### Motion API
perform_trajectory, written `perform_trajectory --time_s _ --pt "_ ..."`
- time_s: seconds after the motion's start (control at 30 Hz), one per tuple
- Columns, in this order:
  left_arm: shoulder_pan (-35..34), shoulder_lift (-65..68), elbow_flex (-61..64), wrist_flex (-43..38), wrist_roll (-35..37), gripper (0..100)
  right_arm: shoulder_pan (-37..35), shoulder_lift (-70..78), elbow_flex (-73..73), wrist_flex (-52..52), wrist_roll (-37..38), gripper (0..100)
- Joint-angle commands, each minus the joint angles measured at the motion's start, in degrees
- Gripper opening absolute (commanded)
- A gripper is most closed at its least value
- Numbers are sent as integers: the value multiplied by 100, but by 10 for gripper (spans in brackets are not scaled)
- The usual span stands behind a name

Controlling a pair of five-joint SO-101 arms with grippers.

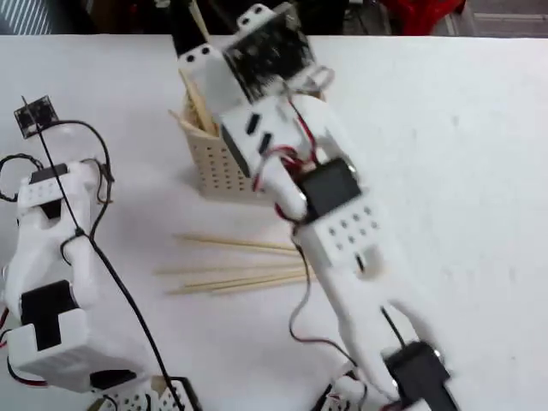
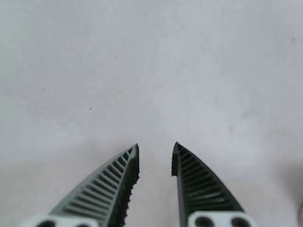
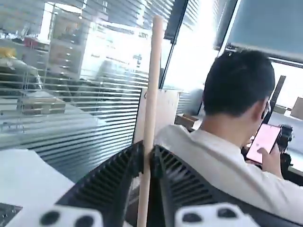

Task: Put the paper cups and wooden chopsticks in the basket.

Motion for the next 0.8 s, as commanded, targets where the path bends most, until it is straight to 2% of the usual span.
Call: perform_trajectory --time_s 0.0,0.47,0.63,0.77 --pt "75 -13 -44 -105 53 133 -40 435 -448 -251 -35 17" --pt "66 -13 -44 -105 53 133 -31 690 -457 -66 -35 19" --pt "66 -13 -44 -105 53 133 -48 690 -466 57 -35 114" --pt "66 -13 -44 -105 53 133 -57 681 -484 259 -35 101"
